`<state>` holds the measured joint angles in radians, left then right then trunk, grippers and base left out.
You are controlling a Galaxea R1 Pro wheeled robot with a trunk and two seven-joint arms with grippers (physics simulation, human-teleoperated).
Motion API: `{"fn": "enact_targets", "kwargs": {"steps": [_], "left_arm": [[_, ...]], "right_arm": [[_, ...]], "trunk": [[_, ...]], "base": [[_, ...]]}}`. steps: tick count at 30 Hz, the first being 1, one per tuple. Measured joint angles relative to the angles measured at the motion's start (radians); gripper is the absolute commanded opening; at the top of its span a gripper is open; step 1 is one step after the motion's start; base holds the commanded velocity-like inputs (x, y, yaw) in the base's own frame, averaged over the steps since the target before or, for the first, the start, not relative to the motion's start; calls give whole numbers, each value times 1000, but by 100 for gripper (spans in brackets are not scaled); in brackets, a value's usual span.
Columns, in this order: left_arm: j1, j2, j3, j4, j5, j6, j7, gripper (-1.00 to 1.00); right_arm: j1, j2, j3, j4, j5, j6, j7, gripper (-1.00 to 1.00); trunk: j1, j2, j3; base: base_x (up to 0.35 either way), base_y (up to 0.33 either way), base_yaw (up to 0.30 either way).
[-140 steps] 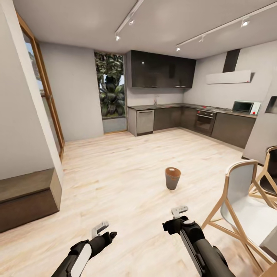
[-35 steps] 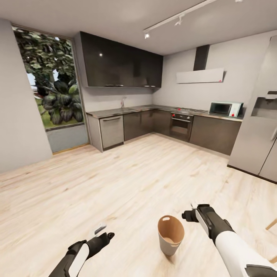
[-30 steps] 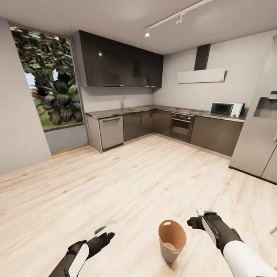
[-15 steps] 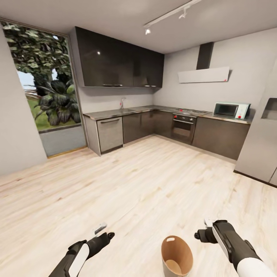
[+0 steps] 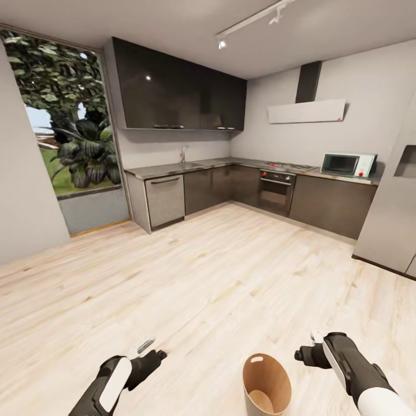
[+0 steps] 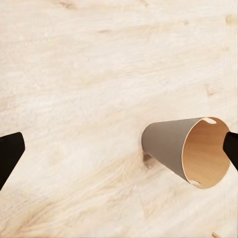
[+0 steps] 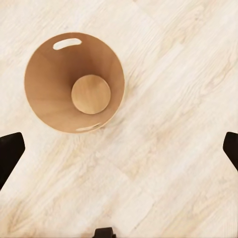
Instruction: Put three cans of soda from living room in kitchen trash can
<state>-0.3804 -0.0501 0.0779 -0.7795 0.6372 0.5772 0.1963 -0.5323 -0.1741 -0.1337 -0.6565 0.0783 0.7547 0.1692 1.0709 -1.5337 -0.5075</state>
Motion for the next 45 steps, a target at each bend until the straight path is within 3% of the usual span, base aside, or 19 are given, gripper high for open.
{"fn": "enact_targets", "kwargs": {"steps": [10,12,15,20,24,37,42,45], "left_arm": [[-19,7,-5,13,-3,4,4,100],[-21,8,-4,19,-2,8,2,100],[-24,6,0,25,1,13,-1,100],[-27,7,1,29,2,15,-1,100],[-28,7,0,29,2,13,0,100],[-28,9,0,29,3,12,-1,100],[-9,9,-2,-53,5,13,-3,100],[4,9,-4,-83,3,13,-3,100]], "right_arm": [[-10,-4,-1,46,1,1,-1,100],[-47,-5,-1,122,1,3,-6,100],[-222,-19,-2,394,-2,1,-11,100],[-315,-27,-3,520,-2,-24,-11,100],[-328,-27,-1,538,-2,-68,-5,100],[-328,-28,-1,537,-2,-77,1,100],[-327,-31,0,530,-2,-87,4,100],[-301,-34,0,475,2,-121,92,100]], "trunk": [[38,-70,-31],[46,-84,-38],[57,-105,-47],[77,-140,-63],[92,-168,-75],[142,-259,-116],[161,-294,-132],[173,-315,-141]], "base": [[0,0,0],[0,0,0],[0,0,0],[0,0,0],[0,0,0],[0,0,0],[0,0,0],[0,0,0]]}}
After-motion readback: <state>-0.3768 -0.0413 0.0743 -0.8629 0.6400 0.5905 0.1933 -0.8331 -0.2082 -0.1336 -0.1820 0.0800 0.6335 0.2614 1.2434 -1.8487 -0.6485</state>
